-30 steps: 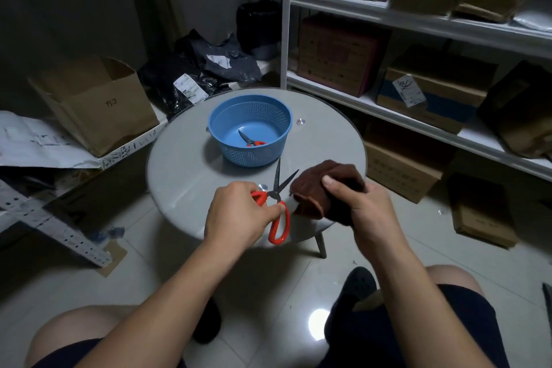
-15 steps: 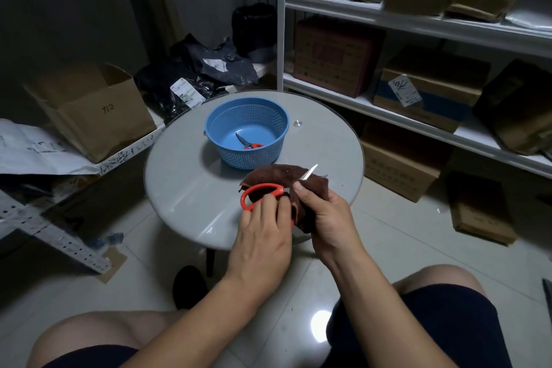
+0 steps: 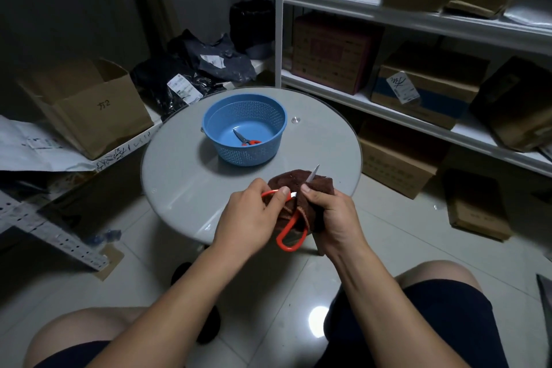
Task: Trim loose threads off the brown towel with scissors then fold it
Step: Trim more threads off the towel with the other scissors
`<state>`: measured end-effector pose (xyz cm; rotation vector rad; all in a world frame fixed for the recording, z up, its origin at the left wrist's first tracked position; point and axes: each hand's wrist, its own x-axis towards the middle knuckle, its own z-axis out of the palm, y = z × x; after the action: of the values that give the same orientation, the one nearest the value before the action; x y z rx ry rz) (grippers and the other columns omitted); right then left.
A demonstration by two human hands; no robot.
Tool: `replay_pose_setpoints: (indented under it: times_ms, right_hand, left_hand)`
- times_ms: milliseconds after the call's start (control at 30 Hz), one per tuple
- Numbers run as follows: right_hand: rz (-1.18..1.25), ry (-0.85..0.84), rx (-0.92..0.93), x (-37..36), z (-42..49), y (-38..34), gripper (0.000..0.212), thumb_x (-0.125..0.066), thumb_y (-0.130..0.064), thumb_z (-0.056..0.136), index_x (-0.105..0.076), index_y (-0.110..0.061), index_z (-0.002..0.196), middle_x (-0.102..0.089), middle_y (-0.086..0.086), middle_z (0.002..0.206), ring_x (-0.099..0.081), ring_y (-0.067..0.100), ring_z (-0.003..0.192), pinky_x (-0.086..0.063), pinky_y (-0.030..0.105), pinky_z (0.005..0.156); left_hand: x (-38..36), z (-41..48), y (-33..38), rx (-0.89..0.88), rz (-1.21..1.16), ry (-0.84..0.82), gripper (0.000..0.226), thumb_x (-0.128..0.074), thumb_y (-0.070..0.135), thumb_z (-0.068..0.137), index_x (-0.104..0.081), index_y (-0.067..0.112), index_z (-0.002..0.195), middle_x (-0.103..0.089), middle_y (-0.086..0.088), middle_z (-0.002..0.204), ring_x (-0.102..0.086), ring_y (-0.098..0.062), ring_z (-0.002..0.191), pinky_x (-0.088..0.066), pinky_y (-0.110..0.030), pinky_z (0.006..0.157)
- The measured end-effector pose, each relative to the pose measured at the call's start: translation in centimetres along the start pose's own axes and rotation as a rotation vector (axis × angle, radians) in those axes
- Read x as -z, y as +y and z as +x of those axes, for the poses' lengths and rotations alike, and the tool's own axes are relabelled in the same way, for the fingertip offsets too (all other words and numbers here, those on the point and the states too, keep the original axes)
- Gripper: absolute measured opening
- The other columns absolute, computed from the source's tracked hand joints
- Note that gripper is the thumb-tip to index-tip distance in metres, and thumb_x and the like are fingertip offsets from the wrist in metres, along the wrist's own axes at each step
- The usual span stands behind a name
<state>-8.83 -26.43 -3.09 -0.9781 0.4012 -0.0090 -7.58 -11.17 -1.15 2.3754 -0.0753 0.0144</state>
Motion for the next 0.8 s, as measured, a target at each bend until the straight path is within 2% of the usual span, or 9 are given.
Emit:
replay_pose_setpoints:
  times_ms: [200,333,400,467,533,567,633,700,800]
  right_hand:
    - [0.022,0.025,-0.055,1.4,0.5,0.1,0.052,-0.081,-0.007,0.063,-0.071,0.014,0.11,-0.063,0.045,0.122,-0.065,0.059,0.111,-0.048,0.068,0.102]
    - [0.079,0.001,-0.12,1.6,0.6,0.2,0.066,-0.083,-0.012,0.061,-0.067,0.015,0.119,-0.061,0.043,0.128,-0.061,0.058,0.119,-0.046,0.067,0.107]
    - [0.12,0.011,-0.143,1.9,0.7,-0.3,0.051,-0.076,-0.01,0.071,-0.069,0.015,0.114,-0.067,0.039,0.122,-0.065,0.055,0.114,-0.049,0.065,0.104]
    - [0.186,0.11,-0.137,2.8,1.3,-1.5,0.017,-0.068,-0.003,0.082,-0.077,0.008,0.092,-0.075,0.029,0.102,-0.075,0.044,0.091,-0.06,0.057,0.089]
    - [0.203,0.22,-0.08,4.3,2.4,-3.0,0.01,-0.067,0.002,0.085,-0.076,-0.001,0.083,-0.077,0.022,0.094,-0.075,0.034,0.077,-0.063,0.047,0.079]
    - [0.176,0.236,-0.044,4.7,2.7,-3.5,0.006,-0.07,0.002,0.084,-0.075,-0.001,0.087,-0.077,0.022,0.098,-0.075,0.033,0.08,-0.062,0.048,0.084]
    - [0.12,0.185,-0.007,4.5,2.8,-3.9,0.018,-0.075,-0.002,0.081,-0.073,0.001,0.099,-0.076,0.024,0.107,-0.074,0.035,0.089,-0.059,0.052,0.095]
    - [0.122,0.061,-0.033,3.8,2.1,-3.7,0.026,-0.076,-0.008,0.079,-0.074,0.001,0.103,-0.077,0.022,0.104,-0.075,0.034,0.09,-0.061,0.049,0.091]
    - [0.06,-0.108,-0.104,2.7,0.7,-2.5,0.02,-0.071,-0.017,0.081,-0.081,-0.003,0.091,-0.079,0.017,0.096,-0.077,0.026,0.082,-0.064,0.04,0.082]
  left_hand:
    - [-0.4,-0.2,-0.1,-0.074,-0.034,-0.113,0.049,-0.051,0.056,0.095,-0.05,0.016,0.066,-0.057,-0.002,0.064,-0.053,-0.025,0.066,-0.041,-0.035,0.061]
    - [0.2,0.1,-0.1,-0.145,-0.052,-0.178,0.046,-0.049,0.048,0.099,-0.047,0.018,0.065,-0.055,-0.004,0.066,-0.054,-0.027,0.069,-0.043,-0.039,0.066]
    - [0.7,0.2,-0.2,-0.195,-0.035,-0.197,0.046,-0.049,0.045,0.099,-0.045,0.02,0.062,-0.052,-0.001,0.064,-0.052,-0.024,0.066,-0.041,-0.038,0.065]
    - [1.5,0.2,-0.9,-0.214,0.006,-0.202,0.047,-0.052,0.041,0.1,-0.043,0.02,0.059,-0.048,0.002,0.058,-0.048,-0.014,0.058,-0.038,-0.034,0.061]
    - [2.3,0.2,-2.0,-0.201,0.003,-0.168,0.049,-0.054,0.038,0.1,-0.041,0.021,0.056,-0.043,0.003,0.052,-0.046,-0.006,0.052,-0.033,-0.022,0.052]
    - [2.5,0.2,-2.5,-0.186,-0.007,-0.141,0.05,-0.054,0.038,0.1,-0.04,0.021,0.055,-0.042,0.003,0.05,-0.046,-0.005,0.051,-0.034,-0.02,0.052]
    - [2.6,0.1,-3.2,-0.162,-0.046,-0.084,0.05,-0.051,0.043,0.1,-0.042,0.016,0.059,-0.041,0.002,0.051,-0.042,-0.009,0.05,-0.033,-0.021,0.051]
    - [2.1,0.1,-3.2,-0.163,-0.092,-0.025,0.051,-0.05,0.045,0.1,-0.043,0.011,0.063,-0.041,0.002,0.053,-0.039,-0.012,0.052,-0.032,-0.024,0.051]
    - [1.7,-0.2,-3.0,-0.173,-0.14,0.053,0.05,-0.05,0.044,0.1,-0.04,0.012,0.063,-0.04,0.004,0.051,-0.037,-0.013,0.053,-0.031,-0.024,0.052]
